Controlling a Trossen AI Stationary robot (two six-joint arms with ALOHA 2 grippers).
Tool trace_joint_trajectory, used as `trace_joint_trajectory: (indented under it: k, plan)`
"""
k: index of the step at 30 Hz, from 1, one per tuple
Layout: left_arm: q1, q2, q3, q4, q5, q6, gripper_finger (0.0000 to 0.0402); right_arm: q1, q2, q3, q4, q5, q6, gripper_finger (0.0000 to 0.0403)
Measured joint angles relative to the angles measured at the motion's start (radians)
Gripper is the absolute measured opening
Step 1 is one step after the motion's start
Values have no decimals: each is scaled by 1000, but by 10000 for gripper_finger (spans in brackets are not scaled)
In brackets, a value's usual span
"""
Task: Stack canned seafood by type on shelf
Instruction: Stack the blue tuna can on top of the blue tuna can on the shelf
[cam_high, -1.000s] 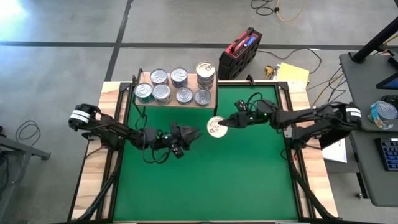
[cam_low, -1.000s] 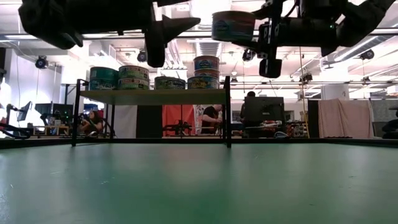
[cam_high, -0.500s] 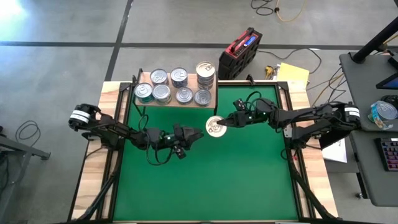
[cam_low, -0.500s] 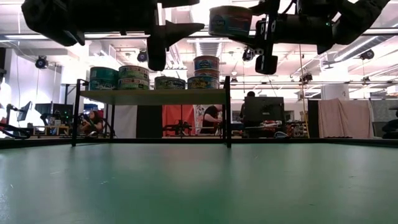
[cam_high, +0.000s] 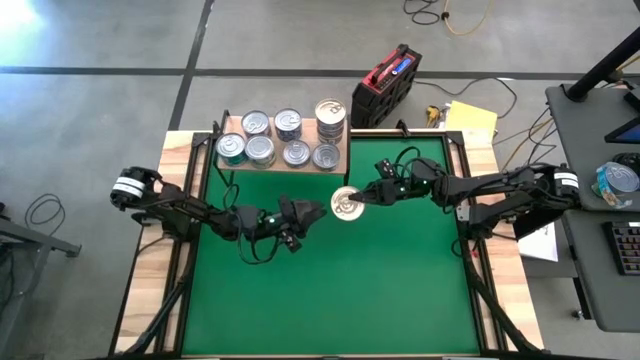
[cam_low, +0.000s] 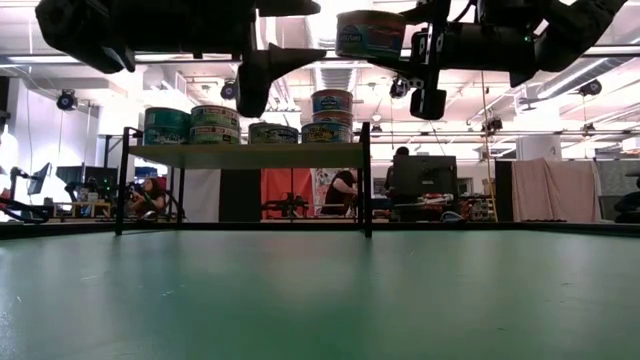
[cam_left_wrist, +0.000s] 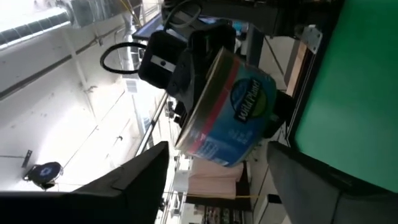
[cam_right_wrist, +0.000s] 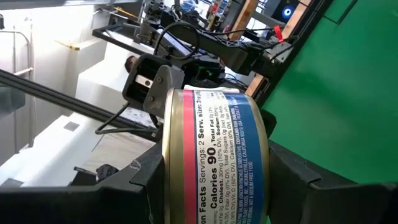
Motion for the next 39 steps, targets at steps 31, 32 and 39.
trace_joint_trajectory:
  k: [31,32,39]
  plan:
    - [2,1,69,-114,20,113,340,10,0,0,-41,-8,75,183]
    - [3,1,72,-130,20,120,340,11,0,0,-40,-8,76,183]
    - [3,2,85,-207,49,130,328,46,0,8,-18,-4,82,183]
